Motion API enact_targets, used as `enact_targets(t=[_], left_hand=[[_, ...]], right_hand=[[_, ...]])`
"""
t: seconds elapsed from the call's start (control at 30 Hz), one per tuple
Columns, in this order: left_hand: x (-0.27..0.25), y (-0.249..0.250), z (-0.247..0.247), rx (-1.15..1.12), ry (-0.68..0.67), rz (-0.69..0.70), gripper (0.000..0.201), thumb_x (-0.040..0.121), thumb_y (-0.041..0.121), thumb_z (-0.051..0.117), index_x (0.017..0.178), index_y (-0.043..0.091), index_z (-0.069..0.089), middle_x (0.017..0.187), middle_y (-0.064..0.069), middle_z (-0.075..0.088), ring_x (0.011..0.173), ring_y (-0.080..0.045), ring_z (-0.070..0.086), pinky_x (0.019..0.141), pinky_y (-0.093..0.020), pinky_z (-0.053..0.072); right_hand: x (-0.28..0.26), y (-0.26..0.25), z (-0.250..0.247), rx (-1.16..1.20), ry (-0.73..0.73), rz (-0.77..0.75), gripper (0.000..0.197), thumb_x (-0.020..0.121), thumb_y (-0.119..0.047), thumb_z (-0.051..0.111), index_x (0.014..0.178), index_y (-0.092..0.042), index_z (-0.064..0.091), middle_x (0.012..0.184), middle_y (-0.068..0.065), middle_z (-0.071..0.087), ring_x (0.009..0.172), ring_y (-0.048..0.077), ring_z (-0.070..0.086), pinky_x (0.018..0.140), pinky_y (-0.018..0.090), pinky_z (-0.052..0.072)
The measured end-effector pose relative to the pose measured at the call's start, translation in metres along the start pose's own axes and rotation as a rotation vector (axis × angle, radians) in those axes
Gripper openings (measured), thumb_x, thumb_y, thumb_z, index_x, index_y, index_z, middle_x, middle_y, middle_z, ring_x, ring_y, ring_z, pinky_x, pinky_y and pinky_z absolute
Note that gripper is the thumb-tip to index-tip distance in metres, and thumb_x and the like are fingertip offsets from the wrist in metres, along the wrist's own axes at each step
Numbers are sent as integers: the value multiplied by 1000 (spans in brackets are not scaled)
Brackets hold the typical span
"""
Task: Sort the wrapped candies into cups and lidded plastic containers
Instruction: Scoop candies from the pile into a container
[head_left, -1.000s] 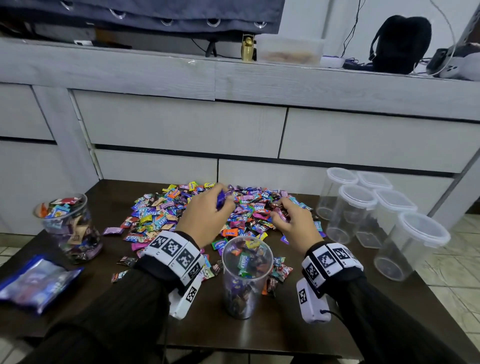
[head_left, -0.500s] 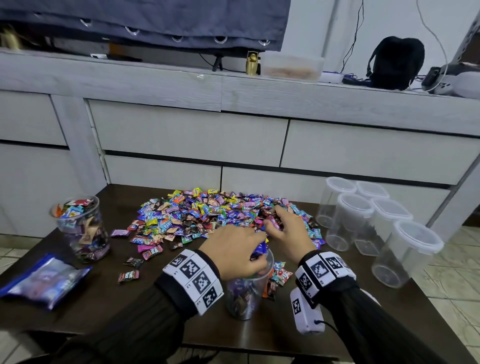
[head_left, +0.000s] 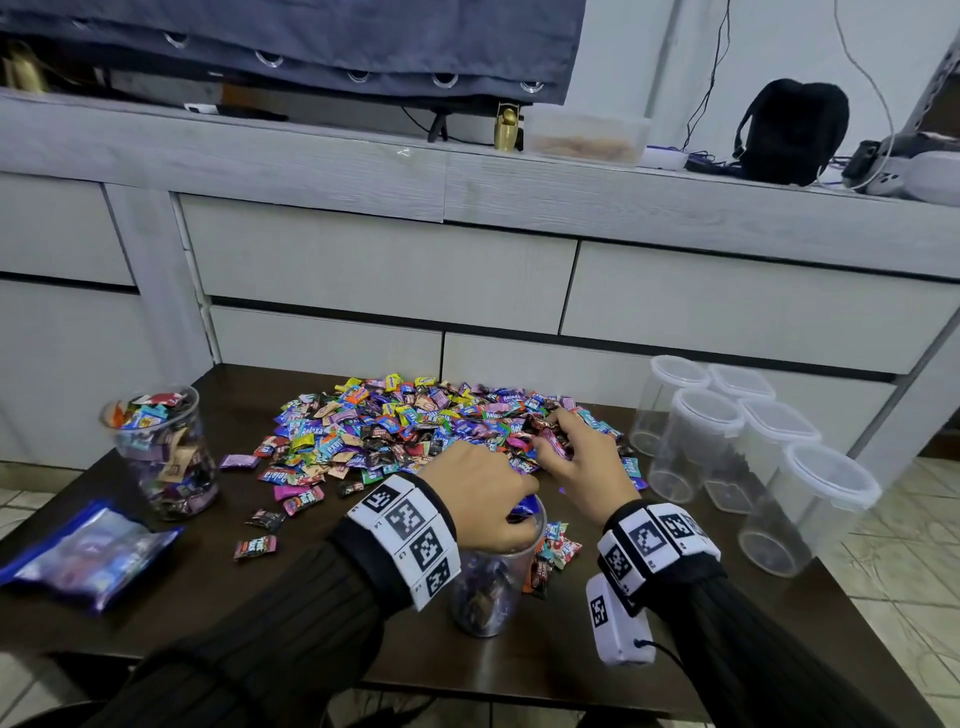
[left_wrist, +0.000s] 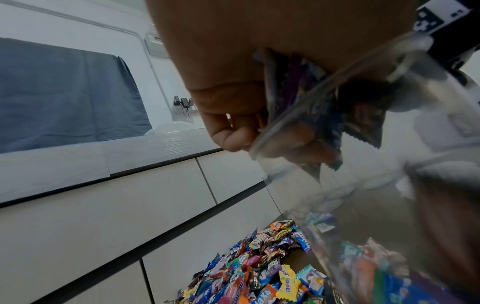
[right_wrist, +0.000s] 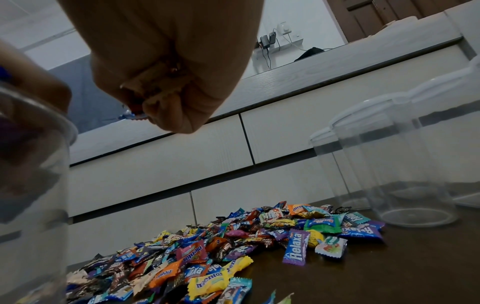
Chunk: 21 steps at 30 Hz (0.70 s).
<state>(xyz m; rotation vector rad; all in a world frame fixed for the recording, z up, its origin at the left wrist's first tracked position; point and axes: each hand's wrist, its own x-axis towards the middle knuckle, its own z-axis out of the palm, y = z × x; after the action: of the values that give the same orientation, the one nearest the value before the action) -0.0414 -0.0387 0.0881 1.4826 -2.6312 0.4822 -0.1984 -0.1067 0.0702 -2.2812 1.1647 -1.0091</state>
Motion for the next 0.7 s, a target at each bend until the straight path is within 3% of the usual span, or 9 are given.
enact_targets(t=[0.17, 0.3, 0.43, 0.57, 0.7], left_hand=[[-3, 1, 0, -18, 48, -7, 33, 90, 51, 42, 80, 22, 54, 66, 3, 44, 57, -22, 39, 49, -27, 19], [-4, 0, 3, -69, 19, -40, 37, 91, 52, 43, 98, 21, 63, 82, 2, 51, 64, -19, 37, 55, -29, 25], [-3, 2, 5, -55, 8, -56, 40, 94, 53, 39, 100, 20, 61, 88, 1, 60, 66, -19, 45, 55, -28, 29], [-1, 3, 4, -83, 32, -70, 30, 92, 54, 40, 95, 25, 44, 82, 4, 61, 62, -20, 49, 49, -28, 22], [4, 5, 1, -154, 62, -131, 27, 91, 51, 43, 103, 27, 48, 90, 5, 63, 77, -20, 61, 54, -29, 27]], right_hand=[[0, 0, -1, 6, 13, -3, 18, 92, -17, 58, 86, 0, 52, 71, 17, 56, 57, 20, 41, 55, 31, 30], [0, 1, -2, 1, 10, 3, 19, 92, -17, 57, 88, 1, 53, 73, 20, 57, 65, 33, 49, 60, 38, 36], [0, 0, -3, -5, 9, -1, 21, 92, -18, 57, 89, 3, 53, 76, 21, 57, 68, 33, 50, 62, 39, 37], [0, 0, -4, -16, 23, 3, 19, 92, -16, 58, 90, 2, 54, 76, 20, 59, 67, 32, 51, 63, 37, 37], [0, 0, -6, -36, 38, 6, 18, 91, -14, 58, 88, 3, 54, 74, 21, 58, 63, 30, 48, 62, 35, 35]])
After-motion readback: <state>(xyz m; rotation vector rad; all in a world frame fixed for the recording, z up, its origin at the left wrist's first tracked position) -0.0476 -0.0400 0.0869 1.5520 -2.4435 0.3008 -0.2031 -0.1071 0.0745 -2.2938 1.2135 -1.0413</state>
